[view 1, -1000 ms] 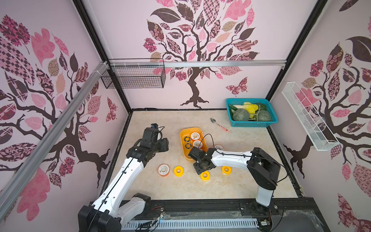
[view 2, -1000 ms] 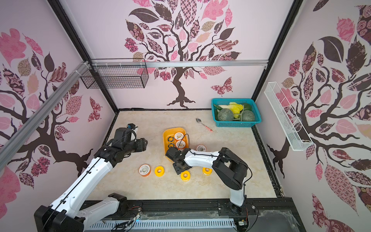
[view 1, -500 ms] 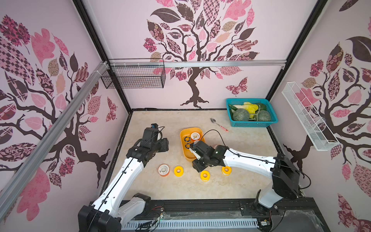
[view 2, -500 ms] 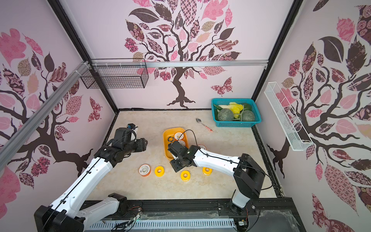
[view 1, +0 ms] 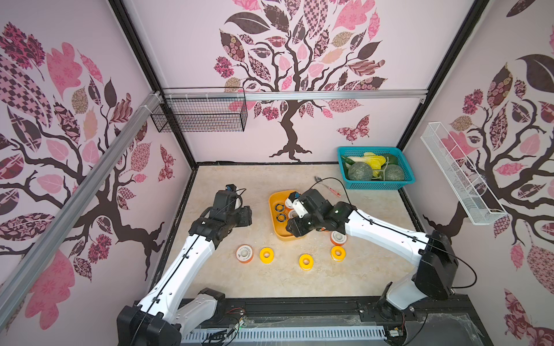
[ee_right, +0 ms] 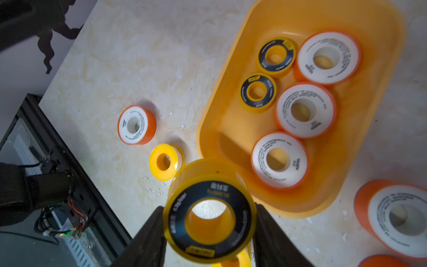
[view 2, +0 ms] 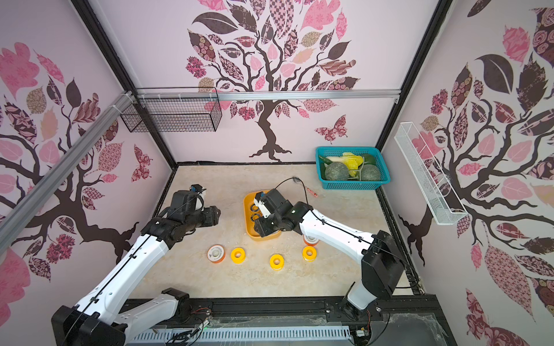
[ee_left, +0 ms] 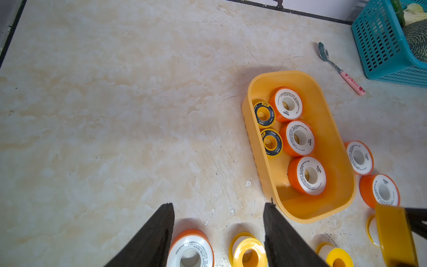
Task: Put the sealing tape into the storage box
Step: Place the sealing tape in the storage box.
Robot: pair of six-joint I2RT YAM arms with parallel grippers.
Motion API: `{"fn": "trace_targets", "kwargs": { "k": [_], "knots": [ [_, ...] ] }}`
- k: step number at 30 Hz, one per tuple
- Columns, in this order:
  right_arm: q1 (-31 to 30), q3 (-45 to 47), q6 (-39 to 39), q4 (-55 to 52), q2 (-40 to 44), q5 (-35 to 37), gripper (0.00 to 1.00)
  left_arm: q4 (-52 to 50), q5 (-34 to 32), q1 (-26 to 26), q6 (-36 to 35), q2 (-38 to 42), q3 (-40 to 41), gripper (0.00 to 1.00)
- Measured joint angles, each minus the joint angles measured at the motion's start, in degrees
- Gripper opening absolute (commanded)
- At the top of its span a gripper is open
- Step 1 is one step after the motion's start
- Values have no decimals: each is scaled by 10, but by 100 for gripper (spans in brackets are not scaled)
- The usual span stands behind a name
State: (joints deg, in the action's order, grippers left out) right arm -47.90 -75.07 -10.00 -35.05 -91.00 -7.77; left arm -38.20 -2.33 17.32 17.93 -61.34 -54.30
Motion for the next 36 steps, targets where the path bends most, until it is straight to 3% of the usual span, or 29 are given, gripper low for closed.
{"fn": "trace_targets", "kwargs": {
  "k": [16,36],
  "knots": [
    [5,-155,0,-91,-177,63,55,0,-7,0,0,0,0,66],
    [-2,-194,4,-132,-258,66,55,0,-11,0,0,0,0,66]
  ]
}}
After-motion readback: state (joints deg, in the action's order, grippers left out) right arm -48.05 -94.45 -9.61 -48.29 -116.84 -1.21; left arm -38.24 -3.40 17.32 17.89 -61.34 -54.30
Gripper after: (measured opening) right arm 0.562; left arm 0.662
